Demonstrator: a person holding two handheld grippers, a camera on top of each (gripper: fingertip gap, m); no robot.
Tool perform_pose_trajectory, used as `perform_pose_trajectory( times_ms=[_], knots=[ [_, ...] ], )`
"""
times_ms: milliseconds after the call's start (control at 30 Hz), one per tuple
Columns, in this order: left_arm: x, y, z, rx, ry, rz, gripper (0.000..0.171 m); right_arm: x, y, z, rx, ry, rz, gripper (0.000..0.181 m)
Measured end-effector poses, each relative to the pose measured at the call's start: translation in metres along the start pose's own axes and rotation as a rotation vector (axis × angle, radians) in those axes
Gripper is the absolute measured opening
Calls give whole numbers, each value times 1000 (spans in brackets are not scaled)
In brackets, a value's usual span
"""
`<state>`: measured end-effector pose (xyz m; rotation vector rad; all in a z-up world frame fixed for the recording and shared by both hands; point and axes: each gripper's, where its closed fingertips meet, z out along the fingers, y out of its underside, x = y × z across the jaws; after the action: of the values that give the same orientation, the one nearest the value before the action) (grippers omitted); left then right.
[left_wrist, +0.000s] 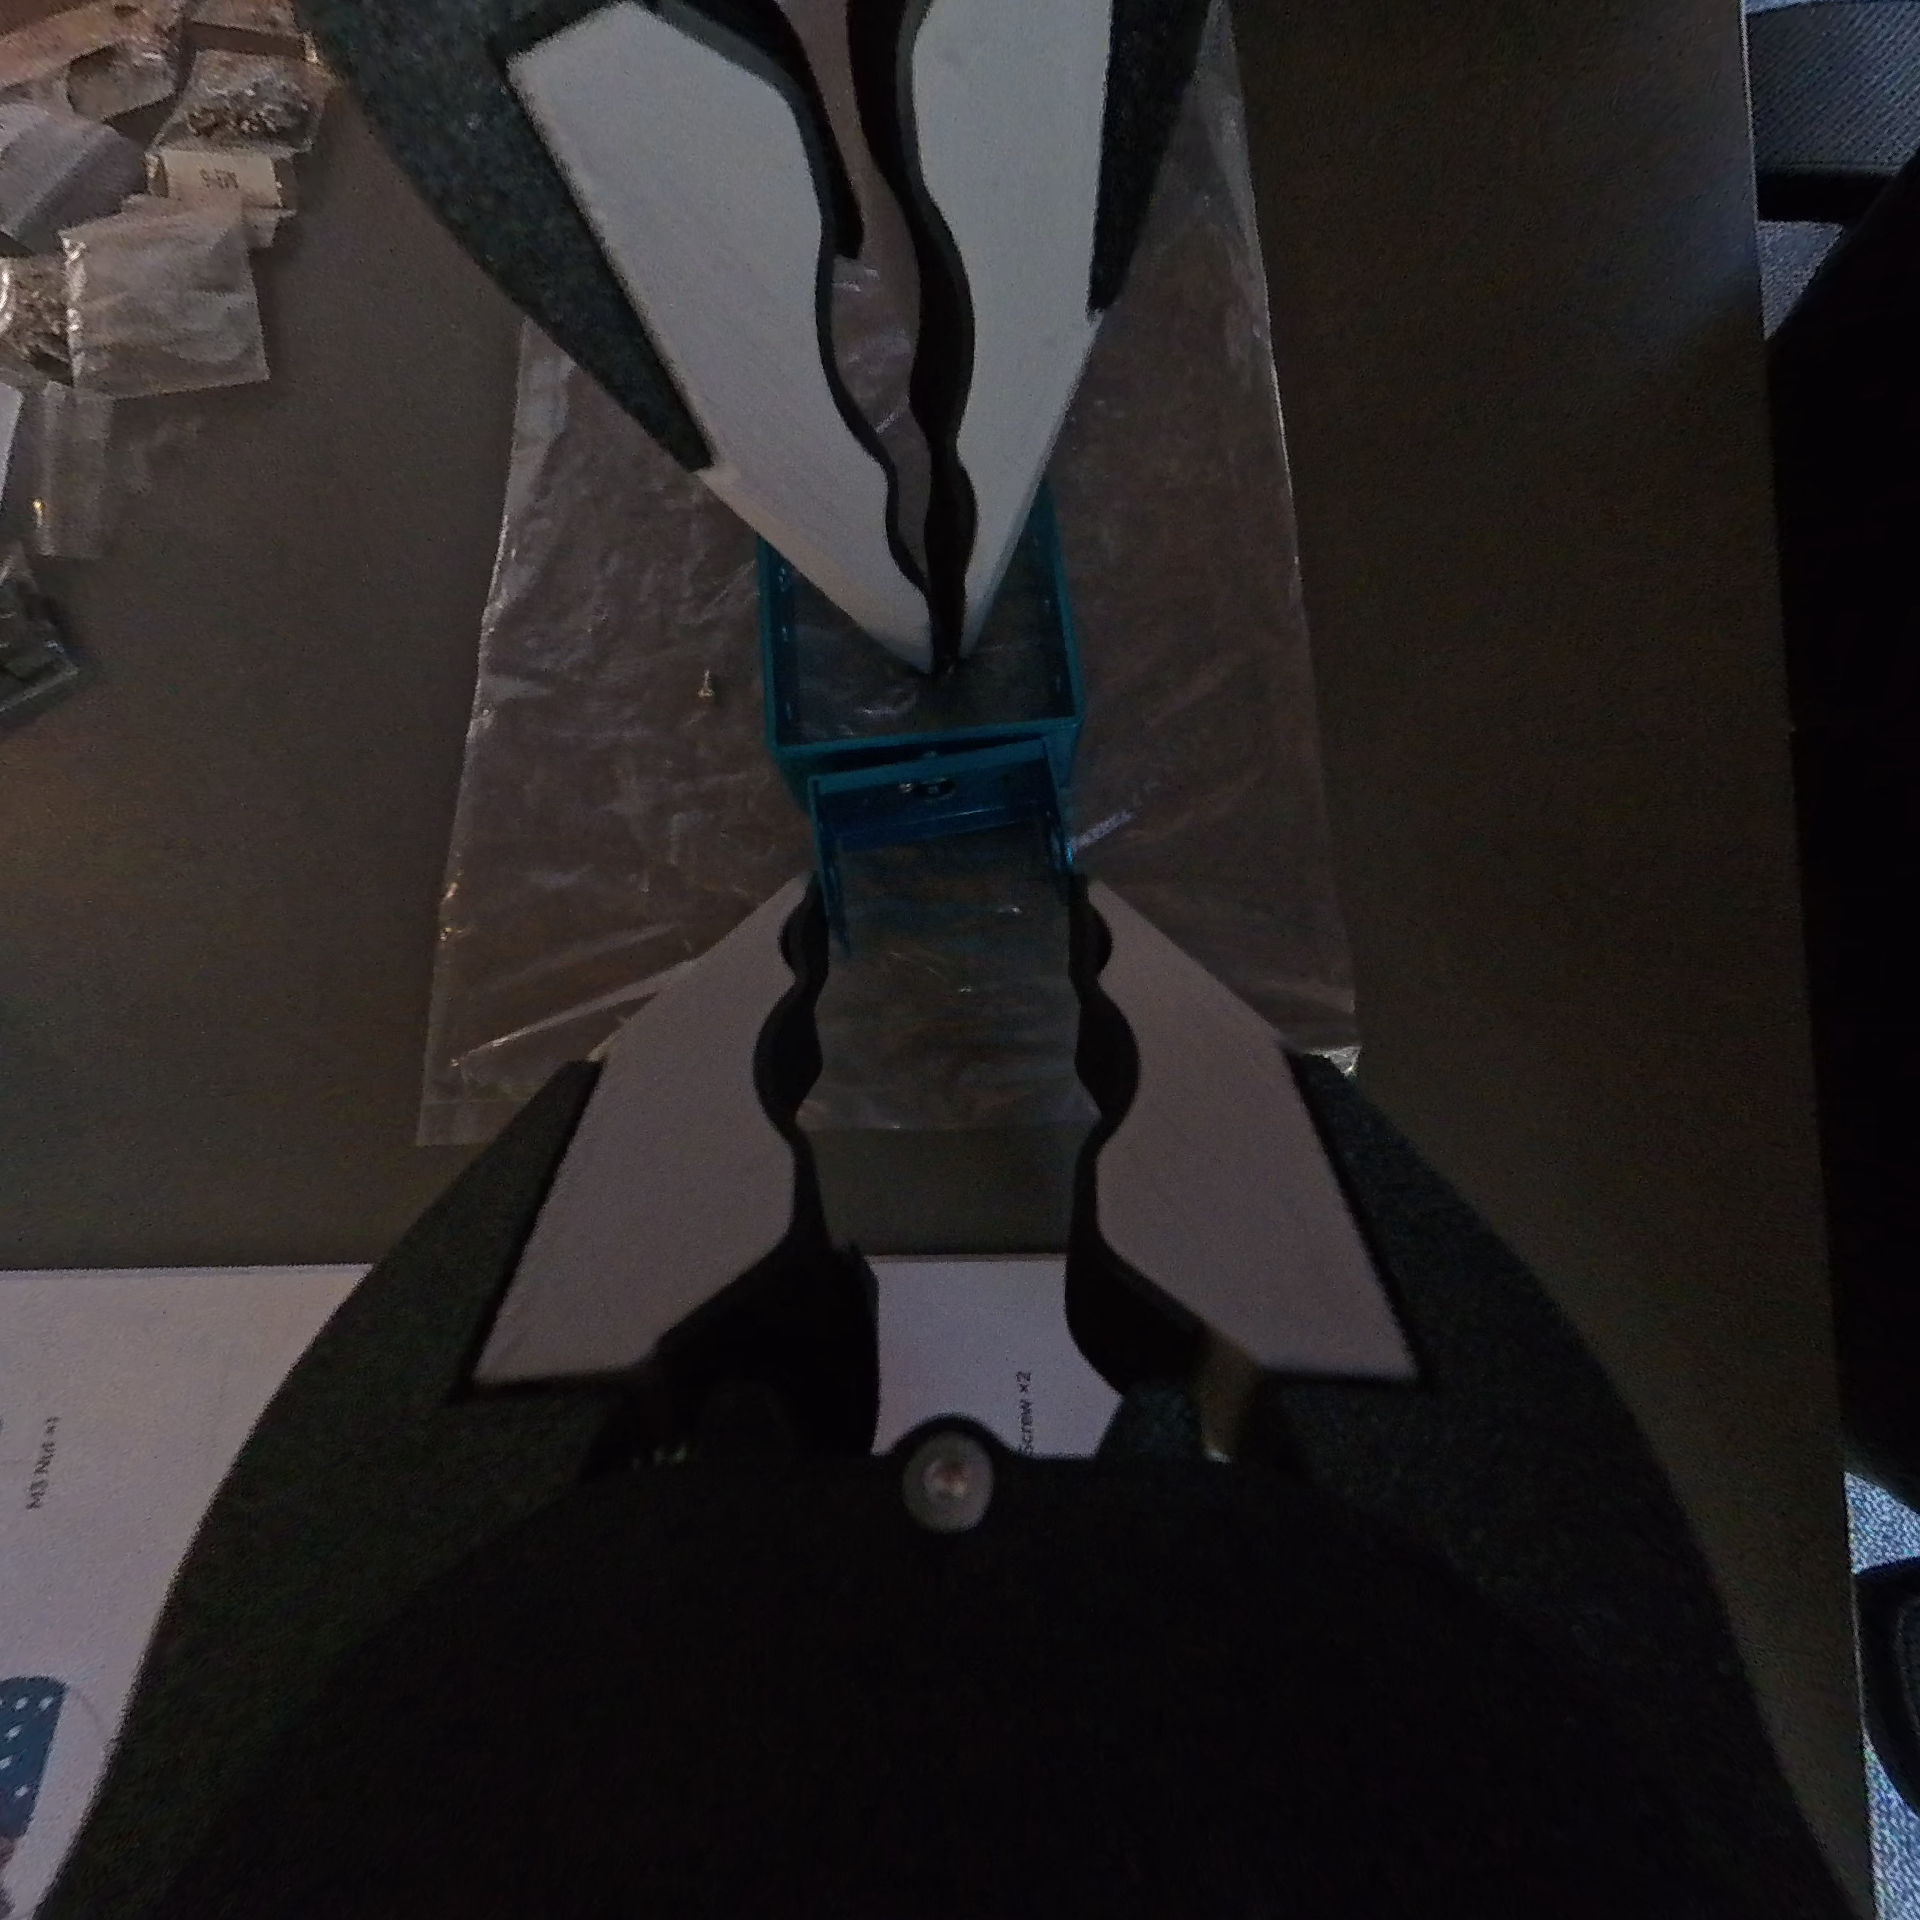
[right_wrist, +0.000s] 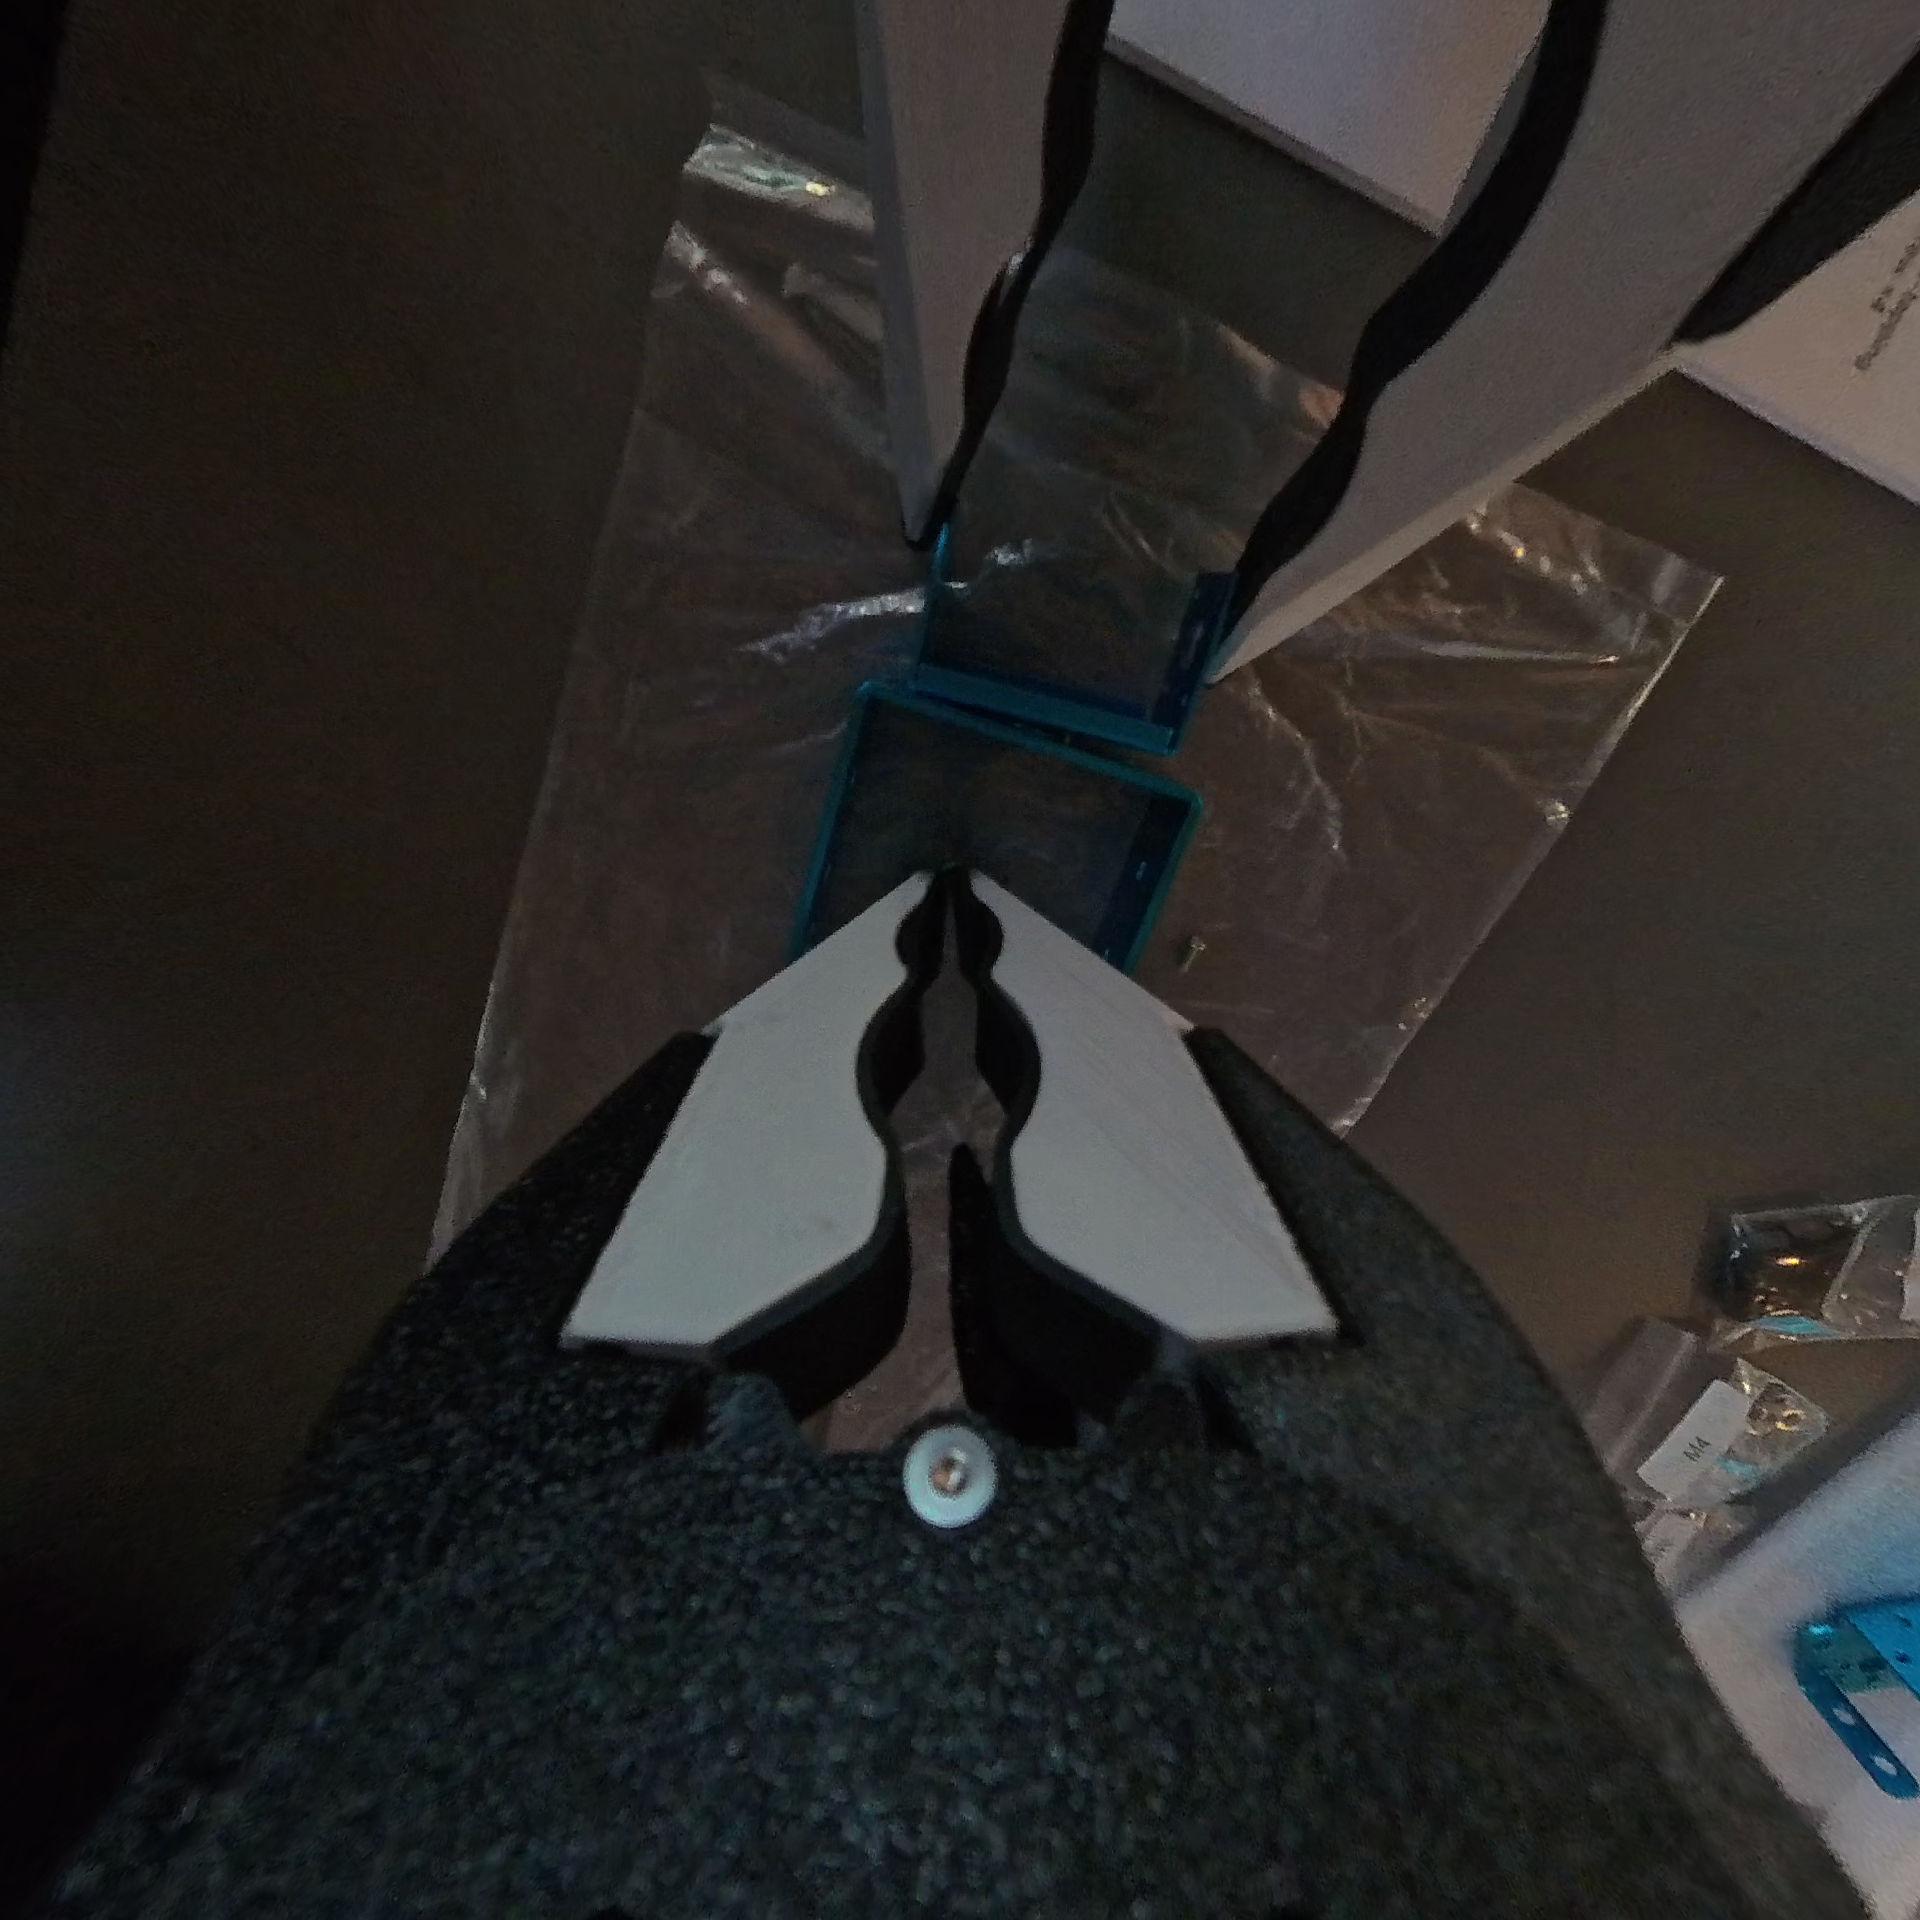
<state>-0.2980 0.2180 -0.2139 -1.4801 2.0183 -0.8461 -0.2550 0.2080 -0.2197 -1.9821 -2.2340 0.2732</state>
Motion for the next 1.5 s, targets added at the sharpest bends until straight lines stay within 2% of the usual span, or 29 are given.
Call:
perform_pose_trajectory(
  times_ms=[233, 333, 533, 700, 800, 1200, 1333, 1433, 1500],
  knots=[
    [-2, 0, -5, 5, -8, -7, 47, 6, 5, -5, 104, 54, 28, 0],
    [-3, 0, -5, 4, -10, -5, 47, 9, -1, -13, 199, 81, 63, 0],
    [-2, 1, -3, -5, -15, 10, 45, 7, -16, -17, 393, 35, 204, 0],
    [-2, 2, -3, -8, -20, 22, 44, 4, -1, -15, 350, 93, 204, 0],
    [-2, 2, -2, -8, -19, 22, 45, 8, 7, -16, 283, 150, 181, 9],
    [-1, 1, -1, -8, -26, 33, 45, 7, 7, -5, 230, 119, 176, 7],
    [-1, 1, -2, -5, -20, 24, 46, 5, 3, -14, 271, 109, 169, 7],
    [-4, -1, -9, 27, -8, -7, 47, 2, -2, -31, 373, 101, 174, 9],
    [-7, -4, -17, 77, 25, -50, 46, 6, 1, -41, 439, 120, 209, 17]
  ],
)
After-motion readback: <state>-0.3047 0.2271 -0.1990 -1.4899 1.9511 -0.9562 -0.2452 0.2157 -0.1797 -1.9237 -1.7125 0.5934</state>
